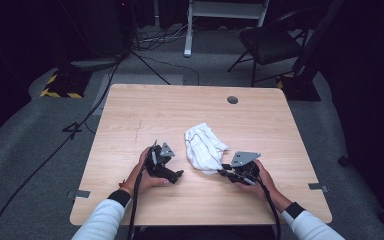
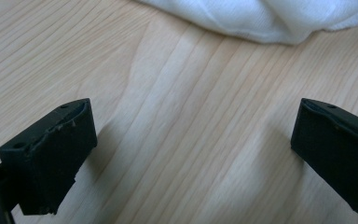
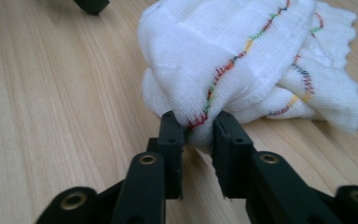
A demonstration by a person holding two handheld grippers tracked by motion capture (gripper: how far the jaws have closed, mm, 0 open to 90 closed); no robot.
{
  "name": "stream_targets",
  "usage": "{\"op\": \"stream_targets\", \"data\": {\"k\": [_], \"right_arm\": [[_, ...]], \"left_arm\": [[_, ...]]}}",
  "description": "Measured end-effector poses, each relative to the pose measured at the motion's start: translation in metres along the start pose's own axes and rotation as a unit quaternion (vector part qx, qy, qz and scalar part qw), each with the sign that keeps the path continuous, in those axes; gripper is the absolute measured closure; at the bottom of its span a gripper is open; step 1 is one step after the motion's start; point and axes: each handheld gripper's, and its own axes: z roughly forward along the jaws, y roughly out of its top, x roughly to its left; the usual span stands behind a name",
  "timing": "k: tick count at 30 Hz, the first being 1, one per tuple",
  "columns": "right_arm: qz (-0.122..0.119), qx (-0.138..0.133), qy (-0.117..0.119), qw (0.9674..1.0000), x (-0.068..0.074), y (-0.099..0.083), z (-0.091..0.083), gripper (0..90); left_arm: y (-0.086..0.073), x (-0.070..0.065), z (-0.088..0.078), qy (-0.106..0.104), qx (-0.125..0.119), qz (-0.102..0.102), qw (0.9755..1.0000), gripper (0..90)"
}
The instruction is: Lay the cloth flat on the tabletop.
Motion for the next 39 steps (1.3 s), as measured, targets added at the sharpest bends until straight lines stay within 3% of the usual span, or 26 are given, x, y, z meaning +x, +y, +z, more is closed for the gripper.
{"op": "stream_targets", "data": {"k": [5, 10, 18, 22, 24, 26, 30, 32, 39], "right_arm": [[-0.019, -0.01, -0.017, 0.9996, -0.002, 0.0, -0.017, 80.3], [-0.013, -0.031, -0.036, 0.9988, -0.008, 0.002, -0.033, 80.6], [-0.001, -0.054, -0.06, 0.9967, -0.018, 0.003, -0.051, 80.8], [0.004, -0.06, -0.067, 0.9959, -0.02, 0.002, -0.055, 80.7], [0.006, -0.063, -0.072, 0.9954, -0.022, 0.002, -0.056, 80.7], [0.008, -0.064, -0.072, 0.9953, -0.023, 0.001, -0.057, 80.7], [0.013, -0.065, -0.078, 0.9948, -0.026, -0.001, -0.059, 80.7], [0.016, -0.066, -0.08, 0.9945, -0.028, -0.002, -0.06, 80.8], [0.023, -0.069, -0.092, 0.9931, -0.032, -0.005, -0.067, 81.0]], "left_arm": [[0.011, -0.01, 0.007, -0.016, -0.009, 0.017, 0.9997, 10.2], [0.023, -0.018, 0.014, -0.024, -0.005, 0.022, 0.9995, 18.2], [0.047, -0.027, 0.023, -0.035, -0.045, 0.041, 0.9975, 22.0], [0.055, -0.031, 0.032, -0.04, -0.042, 0.063, 0.9963, 34.0], [0.058, -0.033, 0.037, -0.044, -0.024, 0.076, 0.9958, 43.9], [0.061, -0.033, 0.04, -0.051, -0.023, 0.086, 0.9947, 51.2], [0.064, -0.031, 0.039, -0.045, -0.017, 0.095, 0.9943, 71.4], [0.063, -0.03, 0.037, -0.046, -0.015, 0.098, 0.994, 76.7], [0.062, -0.041, 0.017, -0.06, -0.02, 0.116, 0.9913, 78.6]]}}
